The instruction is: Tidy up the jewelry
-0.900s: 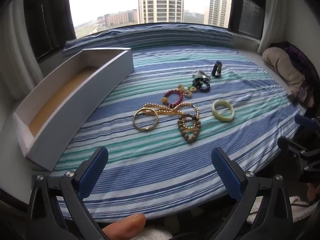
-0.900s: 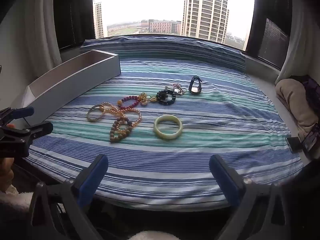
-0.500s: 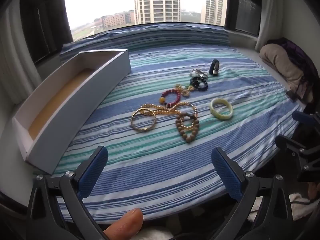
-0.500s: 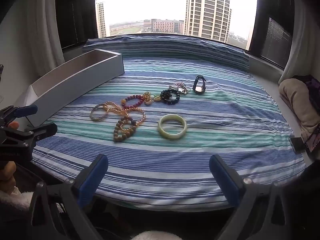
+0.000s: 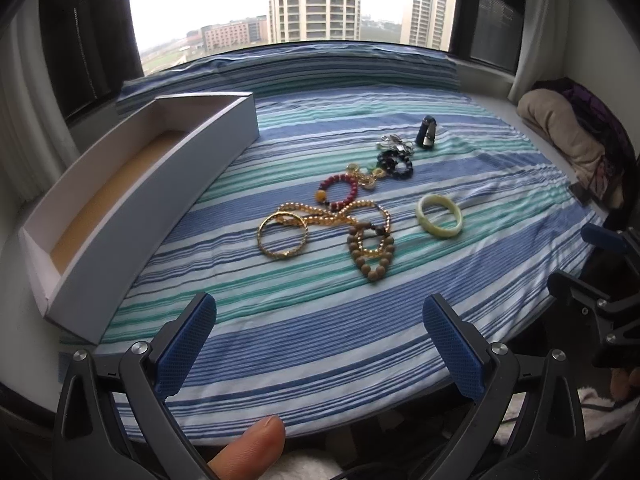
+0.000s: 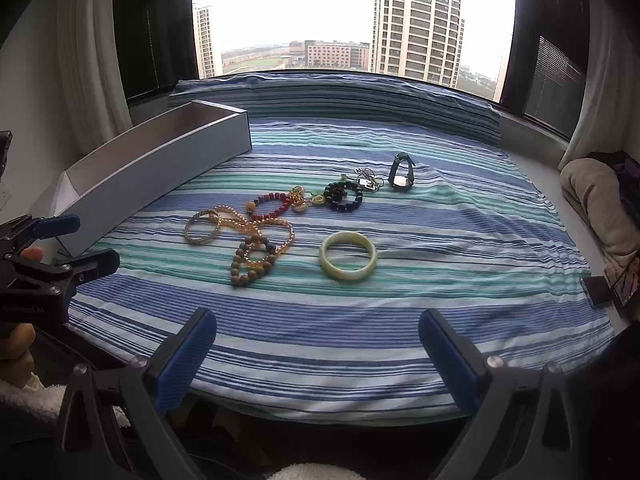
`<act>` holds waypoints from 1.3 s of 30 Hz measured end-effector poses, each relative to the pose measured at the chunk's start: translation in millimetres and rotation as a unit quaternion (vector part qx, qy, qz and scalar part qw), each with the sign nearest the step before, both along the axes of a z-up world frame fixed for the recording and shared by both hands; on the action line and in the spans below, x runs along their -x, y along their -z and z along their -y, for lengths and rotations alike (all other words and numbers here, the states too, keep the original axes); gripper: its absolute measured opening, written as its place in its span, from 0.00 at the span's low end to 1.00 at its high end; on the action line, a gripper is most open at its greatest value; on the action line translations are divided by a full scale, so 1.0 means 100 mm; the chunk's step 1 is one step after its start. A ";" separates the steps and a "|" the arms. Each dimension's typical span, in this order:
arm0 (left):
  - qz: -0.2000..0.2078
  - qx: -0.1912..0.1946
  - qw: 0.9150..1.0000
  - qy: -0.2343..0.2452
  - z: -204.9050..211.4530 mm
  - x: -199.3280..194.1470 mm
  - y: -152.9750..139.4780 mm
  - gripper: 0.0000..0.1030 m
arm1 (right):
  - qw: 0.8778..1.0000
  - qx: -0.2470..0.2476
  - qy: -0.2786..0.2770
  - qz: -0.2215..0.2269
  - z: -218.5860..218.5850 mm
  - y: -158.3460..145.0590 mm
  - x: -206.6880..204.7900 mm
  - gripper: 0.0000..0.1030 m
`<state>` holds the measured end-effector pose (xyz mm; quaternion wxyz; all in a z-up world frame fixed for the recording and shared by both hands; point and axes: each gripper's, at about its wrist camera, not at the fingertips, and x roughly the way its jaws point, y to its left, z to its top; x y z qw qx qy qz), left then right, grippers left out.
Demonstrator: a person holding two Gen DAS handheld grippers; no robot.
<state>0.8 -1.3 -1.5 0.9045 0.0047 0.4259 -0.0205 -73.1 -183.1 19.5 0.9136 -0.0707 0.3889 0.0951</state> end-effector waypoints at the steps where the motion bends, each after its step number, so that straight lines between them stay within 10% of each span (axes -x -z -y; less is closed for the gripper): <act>1: -0.002 0.001 1.000 -0.001 0.00 0.00 0.00 1.00 | 1.000 0.000 0.000 -0.001 0.00 0.00 -0.01 1.00; 39: -0.007 0.001 1.000 -0.006 -0.03 -0.02 0.04 1.00 | 1.000 0.001 -0.007 -0.004 -0.04 0.01 0.02 1.00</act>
